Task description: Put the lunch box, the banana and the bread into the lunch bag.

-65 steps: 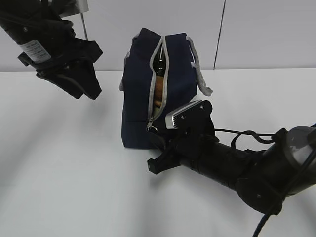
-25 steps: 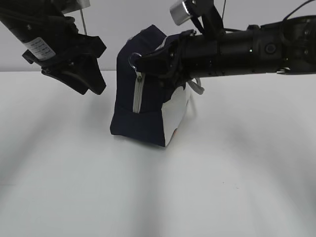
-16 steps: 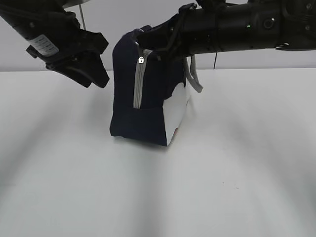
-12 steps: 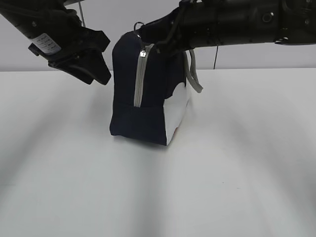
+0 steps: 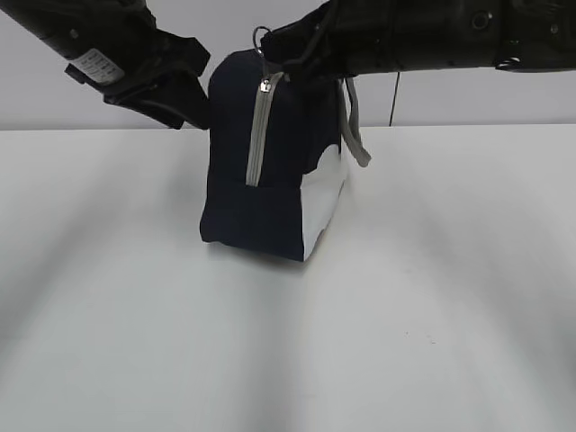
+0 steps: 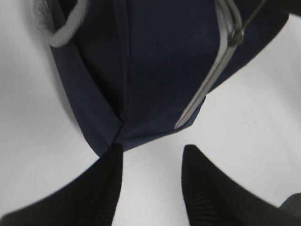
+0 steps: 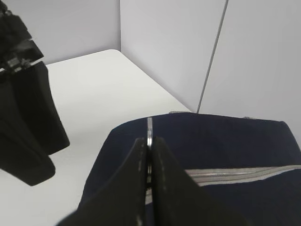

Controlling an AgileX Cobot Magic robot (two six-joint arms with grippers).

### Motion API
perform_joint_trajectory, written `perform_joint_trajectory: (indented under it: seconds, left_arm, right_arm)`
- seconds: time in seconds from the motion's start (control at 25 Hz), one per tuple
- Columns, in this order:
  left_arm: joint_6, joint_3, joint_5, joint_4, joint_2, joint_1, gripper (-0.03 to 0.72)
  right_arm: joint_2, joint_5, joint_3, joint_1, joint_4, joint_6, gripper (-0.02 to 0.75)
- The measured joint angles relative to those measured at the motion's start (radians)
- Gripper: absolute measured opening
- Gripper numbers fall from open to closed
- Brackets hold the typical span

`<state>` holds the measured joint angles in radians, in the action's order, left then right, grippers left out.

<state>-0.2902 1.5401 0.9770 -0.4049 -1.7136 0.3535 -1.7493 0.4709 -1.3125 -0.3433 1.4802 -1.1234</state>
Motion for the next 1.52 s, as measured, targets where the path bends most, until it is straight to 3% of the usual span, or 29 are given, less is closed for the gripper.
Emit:
perform_joint_trajectory:
  seconds: [0.16, 0.32, 0.48, 0.76, 0.92, 1.32, 1.52]
  left_arm:
    - [-0.088, 0.000, -0.040, -0.078, -0.014, -0.016, 0.340]
    - [-0.267, -0.003, -0.037, -0.247, -0.038, -0.088, 0.415]
    - [-0.466, -0.003, 0.000, -0.387, -0.040, -0.159, 0.430]
    - [-0.734, -0.129, 0.020, -0.525, -0.042, -0.165, 0.432]
    - [-0.887, -0.203, 0.010, -0.658, -0.058, -0.165, 0.417]
    - [-0.945, -0.209, -0.058, -0.760, -0.108, -0.165, 0.376]
    - [-0.957, -0.209, -0.093, -0.768, -0.108, -0.165, 0.289]
  right_arm:
    - [-0.012, 0.008, 0.000, 0.000, -0.001, -0.022, -0.016]
    - [-0.017, 0.011, 0.000, 0.000, -0.001, -0.026, -0.016]
    - [-0.019, 0.011, 0.000, 0.000, -0.001, -0.028, -0.016]
    - [-0.019, 0.014, 0.000, 0.005, -0.001, -0.032, -0.016]
    - [-0.019, 0.016, 0.000, 0.013, -0.001, -0.032, -0.016]
    - [-0.019, 0.023, 0.000, 0.017, -0.001, -0.036, -0.016]
    - [-0.019, 0.025, 0.000, 0.017, -0.001, -0.038, -0.016]
